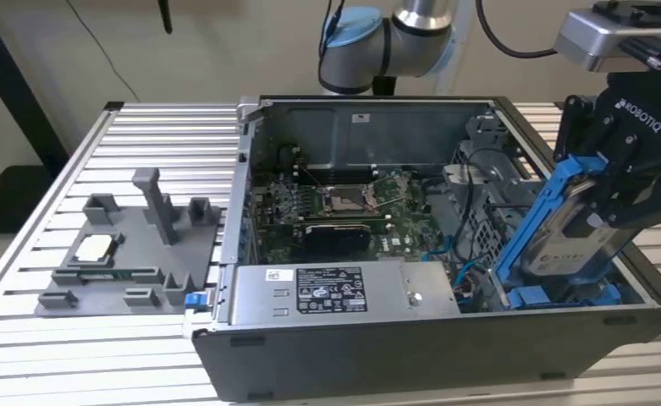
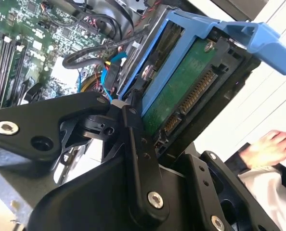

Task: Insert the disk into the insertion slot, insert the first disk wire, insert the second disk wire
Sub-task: 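Insert the disk into the insertion slot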

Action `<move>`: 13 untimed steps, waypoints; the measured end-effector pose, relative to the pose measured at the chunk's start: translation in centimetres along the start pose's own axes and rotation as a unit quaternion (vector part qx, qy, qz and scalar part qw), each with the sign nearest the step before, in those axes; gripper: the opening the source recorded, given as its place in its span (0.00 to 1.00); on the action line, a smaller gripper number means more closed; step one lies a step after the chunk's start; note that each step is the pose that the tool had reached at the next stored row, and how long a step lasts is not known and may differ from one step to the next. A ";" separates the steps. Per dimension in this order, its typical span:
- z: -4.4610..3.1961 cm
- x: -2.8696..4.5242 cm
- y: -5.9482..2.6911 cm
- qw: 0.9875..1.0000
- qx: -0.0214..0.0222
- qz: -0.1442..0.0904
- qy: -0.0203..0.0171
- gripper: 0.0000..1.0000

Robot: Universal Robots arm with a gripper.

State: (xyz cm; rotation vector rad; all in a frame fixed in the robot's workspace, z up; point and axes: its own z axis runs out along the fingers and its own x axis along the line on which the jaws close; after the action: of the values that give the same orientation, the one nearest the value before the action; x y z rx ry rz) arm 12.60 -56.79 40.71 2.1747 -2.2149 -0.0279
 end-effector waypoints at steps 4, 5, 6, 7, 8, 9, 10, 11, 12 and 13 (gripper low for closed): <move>0.69 -0.01 -0.03 1.000 0.000 0.000 0.000 0.33; 0.87 -0.01 -0.04 1.000 0.000 0.000 0.000 0.33; 1.05 -0.02 -0.04 1.000 0.000 0.000 0.000 0.33; 1.23 -0.02 -0.05 1.000 0.000 0.000 0.000 0.33; 1.42 -0.02 -0.06 1.000 0.000 0.000 0.000 0.33; 1.60 -0.02 -0.06 1.000 0.000 0.000 0.000 0.33; 1.79 -0.02 -0.07 1.000 0.000 0.000 0.000 0.33; 1.97 -0.03 -0.07 1.000 0.000 0.000 0.000 0.33; 2.15 -0.03 -0.08 1.000 0.000 0.000 0.000 0.33; 2.32 -0.03 -0.09 1.000 0.000 0.000 0.000 0.33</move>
State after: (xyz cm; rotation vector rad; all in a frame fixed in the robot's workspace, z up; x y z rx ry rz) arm 12.59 -56.79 38.38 2.1746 -2.2149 -0.0279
